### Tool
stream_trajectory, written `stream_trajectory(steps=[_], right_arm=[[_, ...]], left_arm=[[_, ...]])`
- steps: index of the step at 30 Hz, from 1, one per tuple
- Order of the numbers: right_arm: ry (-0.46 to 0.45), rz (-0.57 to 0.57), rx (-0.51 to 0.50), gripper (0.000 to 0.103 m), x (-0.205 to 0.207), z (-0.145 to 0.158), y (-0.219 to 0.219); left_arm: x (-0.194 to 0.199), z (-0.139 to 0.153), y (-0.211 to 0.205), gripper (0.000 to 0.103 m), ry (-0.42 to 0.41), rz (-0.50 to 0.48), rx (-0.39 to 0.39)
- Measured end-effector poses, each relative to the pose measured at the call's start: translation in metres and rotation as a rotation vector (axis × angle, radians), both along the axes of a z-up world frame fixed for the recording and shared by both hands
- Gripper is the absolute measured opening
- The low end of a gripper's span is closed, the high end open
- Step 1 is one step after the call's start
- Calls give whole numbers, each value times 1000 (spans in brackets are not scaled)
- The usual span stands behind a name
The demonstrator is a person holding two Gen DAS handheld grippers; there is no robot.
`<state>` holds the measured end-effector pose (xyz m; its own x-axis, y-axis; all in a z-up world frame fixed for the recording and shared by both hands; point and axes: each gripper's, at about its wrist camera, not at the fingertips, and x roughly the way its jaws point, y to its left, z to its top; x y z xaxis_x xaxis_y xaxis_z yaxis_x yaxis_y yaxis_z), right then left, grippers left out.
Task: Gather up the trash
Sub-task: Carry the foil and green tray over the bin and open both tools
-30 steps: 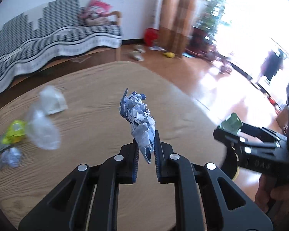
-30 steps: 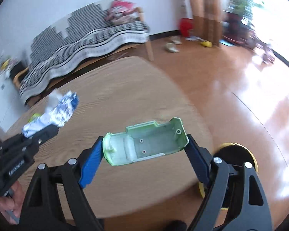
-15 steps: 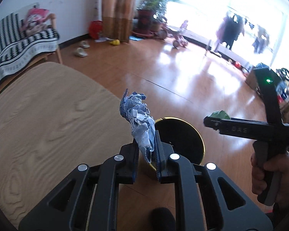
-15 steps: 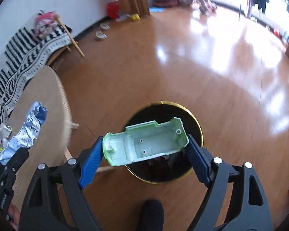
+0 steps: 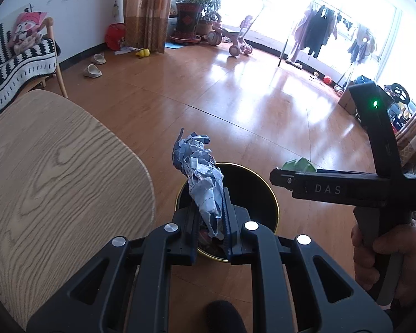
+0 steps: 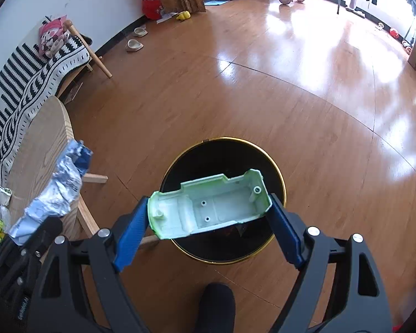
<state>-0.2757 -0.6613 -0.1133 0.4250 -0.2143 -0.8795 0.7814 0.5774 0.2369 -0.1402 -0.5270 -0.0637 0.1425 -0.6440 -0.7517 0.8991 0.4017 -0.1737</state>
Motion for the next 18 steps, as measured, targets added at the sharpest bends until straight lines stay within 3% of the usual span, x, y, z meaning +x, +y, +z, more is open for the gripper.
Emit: stream_trajectory(steps=[18], right_arm=[[-74,-85,-1,90,-15,16,-9]], left_arm=[[7,-18,-21,14,51,-58,23]])
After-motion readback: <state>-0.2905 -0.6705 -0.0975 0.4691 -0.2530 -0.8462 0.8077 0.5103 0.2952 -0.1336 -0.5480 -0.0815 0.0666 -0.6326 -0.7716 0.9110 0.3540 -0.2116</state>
